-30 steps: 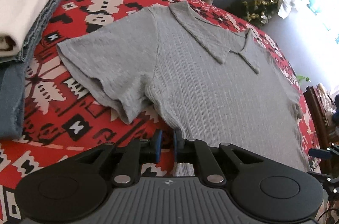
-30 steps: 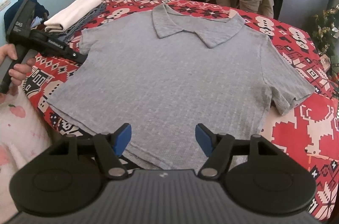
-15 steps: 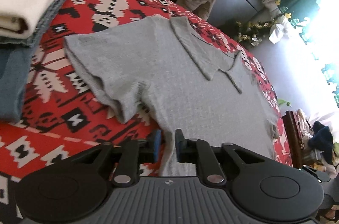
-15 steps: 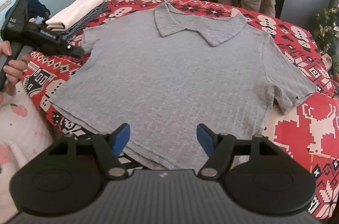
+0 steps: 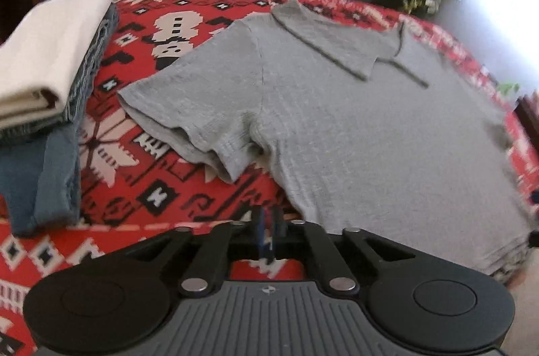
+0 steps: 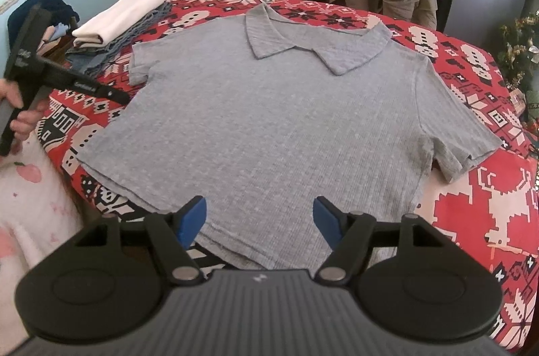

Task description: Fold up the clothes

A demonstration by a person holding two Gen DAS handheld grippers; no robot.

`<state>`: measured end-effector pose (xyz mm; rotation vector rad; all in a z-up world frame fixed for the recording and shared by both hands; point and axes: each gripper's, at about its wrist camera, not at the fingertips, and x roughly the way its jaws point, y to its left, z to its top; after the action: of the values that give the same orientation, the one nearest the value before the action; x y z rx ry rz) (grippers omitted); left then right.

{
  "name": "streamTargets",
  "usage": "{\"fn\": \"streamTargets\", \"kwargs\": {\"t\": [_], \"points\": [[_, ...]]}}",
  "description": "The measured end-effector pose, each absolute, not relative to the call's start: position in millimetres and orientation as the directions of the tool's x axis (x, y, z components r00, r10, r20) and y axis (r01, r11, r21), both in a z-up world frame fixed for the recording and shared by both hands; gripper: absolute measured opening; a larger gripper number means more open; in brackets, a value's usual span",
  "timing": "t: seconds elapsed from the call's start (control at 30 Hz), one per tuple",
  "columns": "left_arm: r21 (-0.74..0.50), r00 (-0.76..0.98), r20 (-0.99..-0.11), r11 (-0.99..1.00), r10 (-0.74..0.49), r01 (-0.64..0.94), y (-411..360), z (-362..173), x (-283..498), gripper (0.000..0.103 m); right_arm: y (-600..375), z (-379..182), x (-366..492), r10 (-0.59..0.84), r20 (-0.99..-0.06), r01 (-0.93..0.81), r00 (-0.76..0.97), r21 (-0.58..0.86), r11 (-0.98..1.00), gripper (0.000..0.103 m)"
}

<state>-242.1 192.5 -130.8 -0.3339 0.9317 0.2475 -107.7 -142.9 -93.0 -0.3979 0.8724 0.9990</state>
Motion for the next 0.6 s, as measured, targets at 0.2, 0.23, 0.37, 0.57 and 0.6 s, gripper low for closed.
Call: {"fn": "streamTargets", "kwargs": {"t": [0.2, 0.23, 0.37, 0.57, 0.6], "points": [[-0.163, 0.637, -0.766, 0.931, 0.089, -0.327, 178.2, -108.9, -252.2, 0.063, -148.3, -83.5, -101.9, 0.564, -0.748, -0.828, 0.35, 0.035, 0.56, 0.101], [-0.136, 0.644, -0.757, 0.937, 0.111, -0.321, 172.6, -104.9, -253.4, 0.068, -148.9, -81.9, -99.0, 0.563, -0.745, -0.823, 0.357, 0.035, 0.568, 0.102], [-0.036, 0.688, -0.698, 0.95, 0.197, -0.309, 154.0, -94.6, -256.7, 0.091, -150.0, -78.3, -91.1, 0.553, -0.723, -0.805, 0.413, -0.006, 0.593, 0.102], [0.148, 0.721, -0.62, 0.948, 0.311, -0.282, 129.0, -94.1, -260.1, 0.096, -150.8, -81.0, -86.8, 0.583, -0.724, -0.838, 0.369, 0.012, 0.545, 0.102], [0.186, 0.722, -0.608, 0.944, 0.33, -0.274, 123.9, -95.0, -260.7, 0.096, -151.4, -83.0, -86.6, 0.594, -0.722, -0.845, 0.355, 0.024, 0.534, 0.102]]}}
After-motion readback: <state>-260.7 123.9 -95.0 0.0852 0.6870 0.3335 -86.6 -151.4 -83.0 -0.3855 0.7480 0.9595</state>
